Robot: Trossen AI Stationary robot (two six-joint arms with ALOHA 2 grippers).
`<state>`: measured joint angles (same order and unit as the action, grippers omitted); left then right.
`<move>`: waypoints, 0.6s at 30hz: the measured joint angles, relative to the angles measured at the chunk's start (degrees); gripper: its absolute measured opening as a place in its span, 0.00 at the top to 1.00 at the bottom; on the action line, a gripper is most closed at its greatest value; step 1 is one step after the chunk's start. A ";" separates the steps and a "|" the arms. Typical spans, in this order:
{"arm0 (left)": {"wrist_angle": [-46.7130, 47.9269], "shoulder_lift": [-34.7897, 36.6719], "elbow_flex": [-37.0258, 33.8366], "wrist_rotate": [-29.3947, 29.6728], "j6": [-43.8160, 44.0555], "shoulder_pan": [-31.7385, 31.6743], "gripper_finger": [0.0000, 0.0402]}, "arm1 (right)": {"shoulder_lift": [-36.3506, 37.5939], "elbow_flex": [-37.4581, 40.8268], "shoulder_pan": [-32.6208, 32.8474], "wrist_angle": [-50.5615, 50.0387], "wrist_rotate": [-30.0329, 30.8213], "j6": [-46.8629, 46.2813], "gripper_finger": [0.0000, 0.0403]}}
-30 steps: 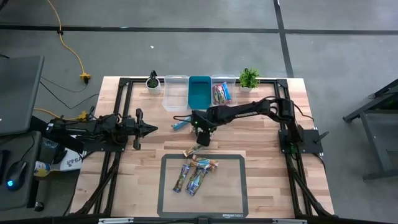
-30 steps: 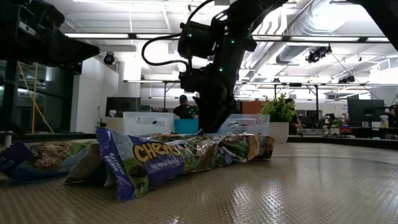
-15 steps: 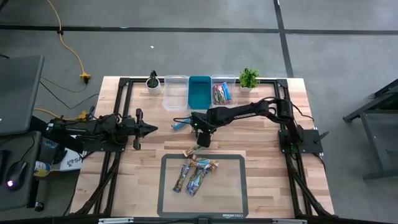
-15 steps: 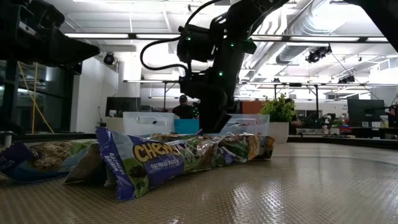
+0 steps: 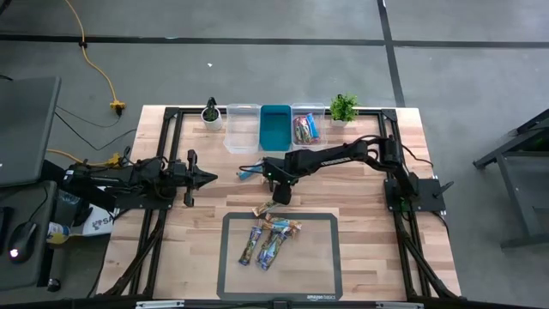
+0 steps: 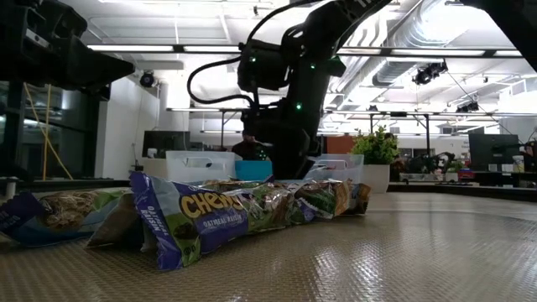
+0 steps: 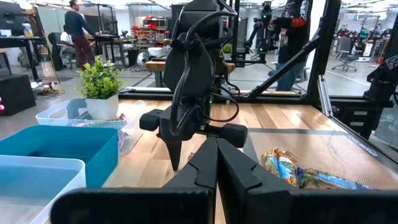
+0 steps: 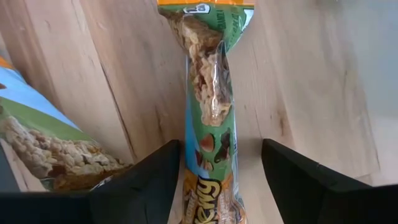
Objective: Pick and place Granola Bars by type
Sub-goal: Put the yellow granola bar into the blue bin
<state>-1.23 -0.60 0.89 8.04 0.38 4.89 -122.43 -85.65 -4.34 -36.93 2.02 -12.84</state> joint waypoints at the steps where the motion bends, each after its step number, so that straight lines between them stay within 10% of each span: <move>1: -0.01 -0.02 -0.01 0.01 -0.02 0.01 1.00 | -0.02 0.00 0.00 0.00 0.04 0.08 0.47; 18: -0.01 -0.02 0.01 0.03 -0.02 -0.01 1.00 | 0.29 0.20 -0.09 0.11 -0.36 0.87 0.81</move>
<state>-1.23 -0.62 0.91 8.08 0.36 4.89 -122.14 -85.45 -4.43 -36.81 1.66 -11.97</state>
